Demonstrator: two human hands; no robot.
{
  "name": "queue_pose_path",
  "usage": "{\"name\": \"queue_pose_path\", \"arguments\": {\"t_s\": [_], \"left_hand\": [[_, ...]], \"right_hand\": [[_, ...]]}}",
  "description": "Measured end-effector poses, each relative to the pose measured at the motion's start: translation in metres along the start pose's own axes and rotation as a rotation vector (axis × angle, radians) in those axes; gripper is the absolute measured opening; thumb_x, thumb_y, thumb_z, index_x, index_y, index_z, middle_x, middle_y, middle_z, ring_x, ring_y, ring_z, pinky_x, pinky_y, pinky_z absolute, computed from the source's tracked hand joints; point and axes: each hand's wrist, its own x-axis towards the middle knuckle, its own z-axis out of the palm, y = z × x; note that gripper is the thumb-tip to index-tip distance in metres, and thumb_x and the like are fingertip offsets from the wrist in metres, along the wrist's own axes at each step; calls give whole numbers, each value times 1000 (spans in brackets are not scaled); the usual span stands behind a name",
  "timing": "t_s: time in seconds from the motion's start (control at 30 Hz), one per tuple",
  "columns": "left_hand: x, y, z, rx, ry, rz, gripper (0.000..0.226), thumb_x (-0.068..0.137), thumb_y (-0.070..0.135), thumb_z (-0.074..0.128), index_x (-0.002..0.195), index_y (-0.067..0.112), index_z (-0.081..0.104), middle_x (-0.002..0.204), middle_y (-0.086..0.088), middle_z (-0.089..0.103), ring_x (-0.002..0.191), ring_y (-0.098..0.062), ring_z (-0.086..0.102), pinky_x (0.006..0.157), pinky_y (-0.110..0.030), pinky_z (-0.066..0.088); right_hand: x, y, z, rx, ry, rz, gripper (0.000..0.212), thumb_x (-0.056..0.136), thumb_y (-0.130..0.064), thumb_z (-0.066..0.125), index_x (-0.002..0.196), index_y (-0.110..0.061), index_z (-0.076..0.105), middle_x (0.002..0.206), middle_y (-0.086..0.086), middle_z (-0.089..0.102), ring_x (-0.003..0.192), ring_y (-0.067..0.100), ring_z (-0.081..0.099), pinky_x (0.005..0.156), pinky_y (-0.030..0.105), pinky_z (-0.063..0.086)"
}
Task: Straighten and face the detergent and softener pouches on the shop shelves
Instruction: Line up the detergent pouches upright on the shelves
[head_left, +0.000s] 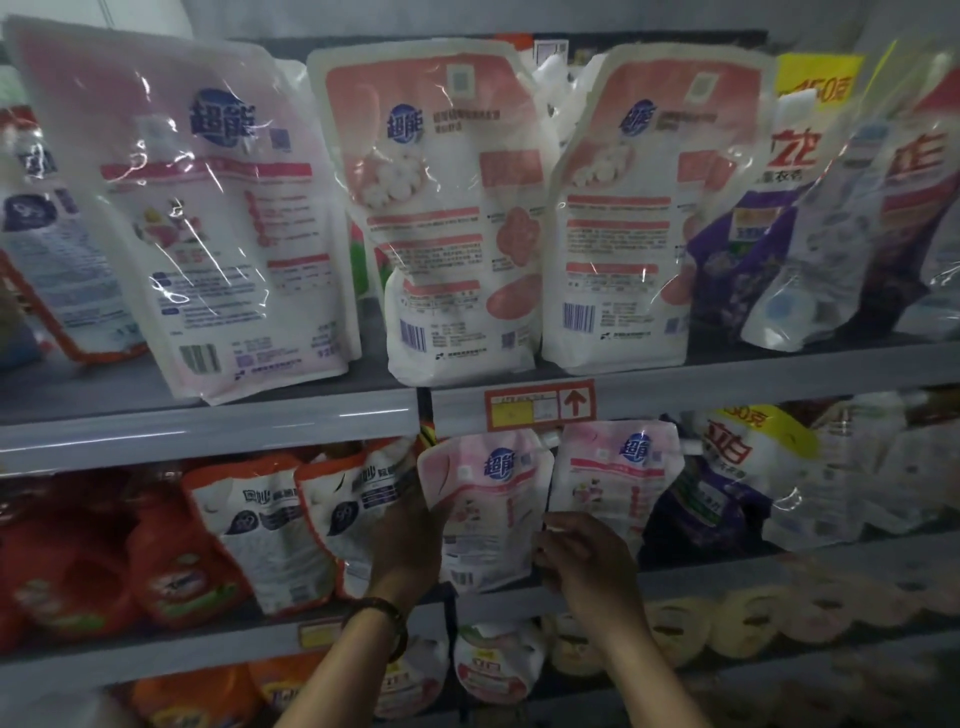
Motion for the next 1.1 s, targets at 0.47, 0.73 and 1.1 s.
{"name": "queue_pose_path", "arguments": {"t_s": [0.47,0.73,1.1], "left_hand": [[-9,-17,8,-259,86,-24,17,108,31,60,121,38,70,97,8,77,90,-14,74,76,-30,58],[-14,-9,-9,-312,115,-1,17,109,33,58,118,46,65,95,9,75,89,-11,71,70,-23,50],[-22,-15,-26,-380,192,58,22,107,33,59,118,31,78,83,8,75,81,-15,73,66,-17,49]], "right_hand": [[-1,-5,0,37,37,32,9,98,-15,74,103,-22,76,93,0,81,93,24,78,83,50,63],[-4,-8,-1,-154,-67,-41,10,103,-25,67,109,-34,65,114,-7,72,104,9,69,82,23,60],[-1,-16,11,-408,-138,-160,35,104,-23,66,132,-33,47,110,-29,50,96,-9,57,67,4,46]]}}
